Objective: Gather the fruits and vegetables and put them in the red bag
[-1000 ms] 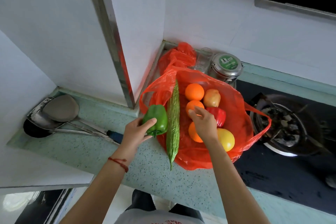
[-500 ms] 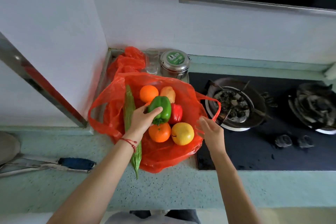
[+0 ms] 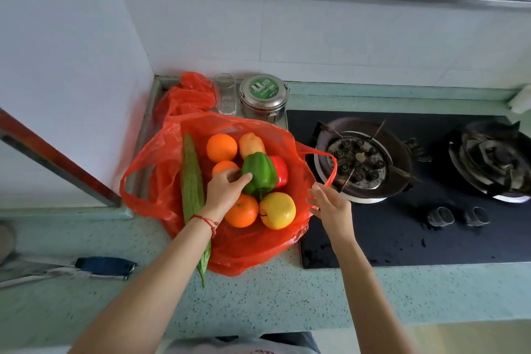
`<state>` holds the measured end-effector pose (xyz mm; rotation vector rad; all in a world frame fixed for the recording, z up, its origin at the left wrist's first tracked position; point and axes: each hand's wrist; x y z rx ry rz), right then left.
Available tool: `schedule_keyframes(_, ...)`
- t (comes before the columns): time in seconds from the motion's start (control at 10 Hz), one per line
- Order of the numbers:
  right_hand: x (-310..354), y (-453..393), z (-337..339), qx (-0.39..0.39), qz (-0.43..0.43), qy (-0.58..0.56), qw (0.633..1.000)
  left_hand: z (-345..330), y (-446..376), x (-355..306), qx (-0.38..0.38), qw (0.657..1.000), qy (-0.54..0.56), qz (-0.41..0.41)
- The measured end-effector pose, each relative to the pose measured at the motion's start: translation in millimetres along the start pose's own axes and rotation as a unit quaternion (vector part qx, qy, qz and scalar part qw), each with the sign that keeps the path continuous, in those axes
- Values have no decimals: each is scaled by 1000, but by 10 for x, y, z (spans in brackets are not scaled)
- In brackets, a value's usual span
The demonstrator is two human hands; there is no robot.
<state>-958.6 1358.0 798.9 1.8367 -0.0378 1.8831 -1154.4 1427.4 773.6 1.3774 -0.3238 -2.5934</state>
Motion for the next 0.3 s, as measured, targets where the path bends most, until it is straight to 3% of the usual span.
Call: schedule_keyframes(0.3,-28,-75,-1,37,26,62,997,79,152,-31,-50,998,-14,-23)
Point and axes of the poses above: each hand's wrist, its own y-axis away from the middle knuckle, its own z-axis out of the back of the hand, x = y × z, and after that the axes turned 8 degrees about -y, right-handed
